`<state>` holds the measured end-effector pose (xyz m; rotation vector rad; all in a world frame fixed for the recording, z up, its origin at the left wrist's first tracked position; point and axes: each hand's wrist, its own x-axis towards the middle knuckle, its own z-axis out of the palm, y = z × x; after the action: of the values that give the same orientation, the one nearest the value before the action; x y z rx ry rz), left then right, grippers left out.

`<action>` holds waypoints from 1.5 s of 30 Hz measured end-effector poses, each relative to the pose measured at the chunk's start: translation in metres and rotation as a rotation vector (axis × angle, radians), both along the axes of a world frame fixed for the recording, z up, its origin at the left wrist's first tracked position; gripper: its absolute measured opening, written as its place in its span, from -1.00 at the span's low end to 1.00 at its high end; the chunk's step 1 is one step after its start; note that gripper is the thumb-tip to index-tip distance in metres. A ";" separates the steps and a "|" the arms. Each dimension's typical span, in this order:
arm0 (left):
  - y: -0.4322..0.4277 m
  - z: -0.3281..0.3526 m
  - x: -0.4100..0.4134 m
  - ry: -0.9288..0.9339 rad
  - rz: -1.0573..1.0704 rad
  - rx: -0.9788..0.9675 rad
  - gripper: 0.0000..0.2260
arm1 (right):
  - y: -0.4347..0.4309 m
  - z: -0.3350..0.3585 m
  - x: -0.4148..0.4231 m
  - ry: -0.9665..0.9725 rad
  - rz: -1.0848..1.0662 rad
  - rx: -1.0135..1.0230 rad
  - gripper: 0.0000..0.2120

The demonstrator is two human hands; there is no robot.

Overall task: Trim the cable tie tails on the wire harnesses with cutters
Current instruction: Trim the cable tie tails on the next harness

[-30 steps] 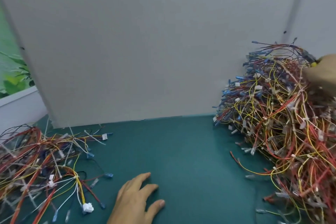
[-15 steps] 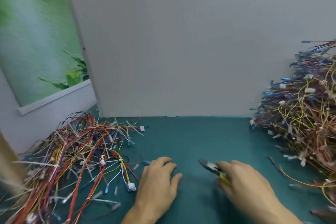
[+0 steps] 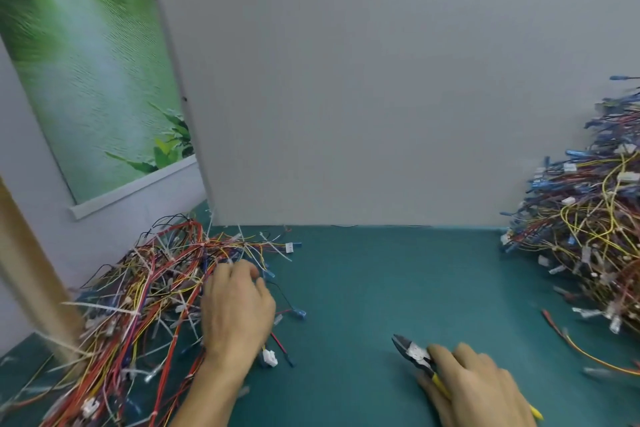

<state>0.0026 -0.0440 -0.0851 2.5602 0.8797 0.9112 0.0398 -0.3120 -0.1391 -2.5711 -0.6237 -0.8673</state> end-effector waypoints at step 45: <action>0.091 0.191 0.036 -0.292 0.117 0.538 -0.85 | -0.002 -0.002 -0.001 -0.017 0.061 -0.088 -0.55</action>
<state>0.0387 0.0474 0.1059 2.7023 0.7831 1.7044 0.0390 -0.3135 -0.1415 -2.6097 -0.7568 -0.8608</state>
